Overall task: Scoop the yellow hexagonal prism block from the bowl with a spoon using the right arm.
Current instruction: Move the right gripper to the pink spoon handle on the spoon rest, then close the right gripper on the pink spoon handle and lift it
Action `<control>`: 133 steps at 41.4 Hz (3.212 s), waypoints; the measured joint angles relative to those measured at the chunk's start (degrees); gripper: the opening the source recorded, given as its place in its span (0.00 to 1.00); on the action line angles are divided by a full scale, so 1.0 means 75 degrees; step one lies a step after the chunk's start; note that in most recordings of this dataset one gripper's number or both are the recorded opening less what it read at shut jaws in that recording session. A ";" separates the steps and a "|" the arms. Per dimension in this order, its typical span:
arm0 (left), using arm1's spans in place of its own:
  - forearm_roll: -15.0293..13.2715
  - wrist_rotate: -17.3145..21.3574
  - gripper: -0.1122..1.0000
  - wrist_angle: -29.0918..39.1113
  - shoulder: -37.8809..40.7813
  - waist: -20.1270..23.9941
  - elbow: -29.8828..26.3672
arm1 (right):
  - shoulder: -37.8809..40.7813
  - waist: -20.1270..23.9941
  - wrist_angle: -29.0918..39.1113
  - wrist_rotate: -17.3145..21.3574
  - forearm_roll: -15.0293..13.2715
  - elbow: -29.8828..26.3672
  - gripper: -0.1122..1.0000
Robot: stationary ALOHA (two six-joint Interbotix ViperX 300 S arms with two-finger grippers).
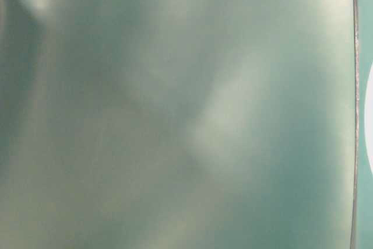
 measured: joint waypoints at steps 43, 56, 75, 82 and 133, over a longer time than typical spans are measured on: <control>0.0035 0.0082 0.10 0.0000 0.0012 0.0000 0.0000 | 0.4840 0.1945 -0.4793 0.0387 0.1242 0.1441 0.61; 0.0047 0.0082 0.10 0.0000 0.0012 0.0000 0.0000 | 0.6504 0.2883 -0.6645 0.0492 0.2203 0.1676 0.61; 0.0047 0.0070 0.10 0.0000 0.0012 0.0000 0.0000 | 0.7723 0.3539 -0.6797 0.0727 0.2824 0.1500 0.61; 0.0047 0.0059 0.10 0.0000 0.0012 0.0000 0.0000 | 0.7805 0.3574 -0.6539 0.0727 0.2941 0.1453 0.61; 0.0047 0.0059 0.10 0.0012 0.0012 0.0000 0.0000 | 0.6762 0.3574 -0.5977 0.0633 0.2965 0.1313 0.32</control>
